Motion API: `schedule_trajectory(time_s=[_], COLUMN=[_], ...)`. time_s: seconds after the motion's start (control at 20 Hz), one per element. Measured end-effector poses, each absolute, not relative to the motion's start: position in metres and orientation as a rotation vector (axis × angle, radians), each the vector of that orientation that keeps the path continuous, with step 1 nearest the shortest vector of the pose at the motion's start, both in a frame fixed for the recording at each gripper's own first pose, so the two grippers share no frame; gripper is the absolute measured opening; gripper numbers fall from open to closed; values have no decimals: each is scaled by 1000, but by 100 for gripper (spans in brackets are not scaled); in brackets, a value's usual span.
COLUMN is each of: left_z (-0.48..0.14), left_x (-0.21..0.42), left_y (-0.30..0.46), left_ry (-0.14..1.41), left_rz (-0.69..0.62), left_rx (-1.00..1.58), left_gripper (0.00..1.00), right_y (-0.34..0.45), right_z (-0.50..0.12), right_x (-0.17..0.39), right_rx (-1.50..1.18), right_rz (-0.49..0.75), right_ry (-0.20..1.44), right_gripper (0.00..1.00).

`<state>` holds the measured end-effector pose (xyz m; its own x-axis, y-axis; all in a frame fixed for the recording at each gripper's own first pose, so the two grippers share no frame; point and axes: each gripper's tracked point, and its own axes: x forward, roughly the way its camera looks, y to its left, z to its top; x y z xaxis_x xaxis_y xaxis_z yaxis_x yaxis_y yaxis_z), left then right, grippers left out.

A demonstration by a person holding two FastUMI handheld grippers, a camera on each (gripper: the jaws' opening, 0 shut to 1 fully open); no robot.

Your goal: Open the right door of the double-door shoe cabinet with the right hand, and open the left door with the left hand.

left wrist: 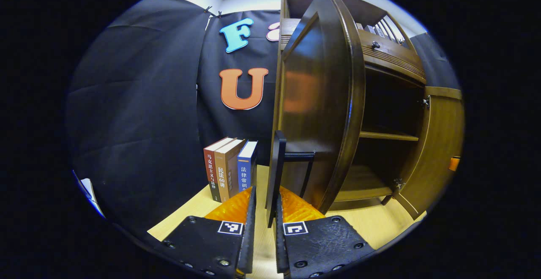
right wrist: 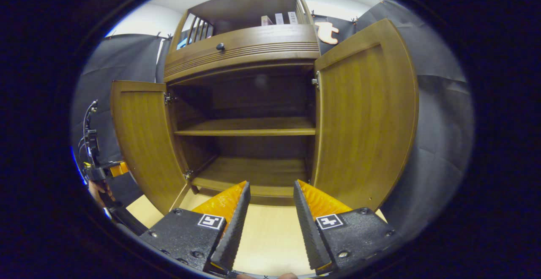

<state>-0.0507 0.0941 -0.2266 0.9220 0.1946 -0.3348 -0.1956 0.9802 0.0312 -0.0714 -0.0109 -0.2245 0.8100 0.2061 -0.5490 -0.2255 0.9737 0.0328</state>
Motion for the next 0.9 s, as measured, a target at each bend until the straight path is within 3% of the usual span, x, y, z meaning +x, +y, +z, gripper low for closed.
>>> schedule_trajectory(time_s=[0.15, 0.2, 0.25, 0.5, 0.55, 0.6, 0.65, 0.9], left_z=[-226, -226, -226, -228, -231, -235, -237, -217], left_x=[-54, -55, -56, -66, -73, -78, -85, -108], left_y=[102, 105, 108, 123, 131, 141, 151, 176], left_ry=[338, 333, 331, 353, 363, 373, 382, 357], left_rz=[181, 177, 170, 143, 157, 182, 208, 358], left_rx=[2, 2, -5, 11, 24, 32, 31, 62], left_gripper=[21, 34, 22, 22, 32, 20, 18, 20], right_y=[1, 6, 12, 35, 38, 41, 44, 49], right_z=[-227, -227, -228, -233, -233, -234, -236, -235], right_x=[-70, -69, -69, -67, -66, -65, -65, -56], right_rx=[-48, -52, -57, -84, -83, -83, -82, -84], right_rz=[247, 253, 260, 295, 298, 300, 304, 295], right_ry=[589, 588, 588, 597, 595, 596, 599, 589], right_gripper=[66, 67, 67, 67, 67, 67, 67, 67])
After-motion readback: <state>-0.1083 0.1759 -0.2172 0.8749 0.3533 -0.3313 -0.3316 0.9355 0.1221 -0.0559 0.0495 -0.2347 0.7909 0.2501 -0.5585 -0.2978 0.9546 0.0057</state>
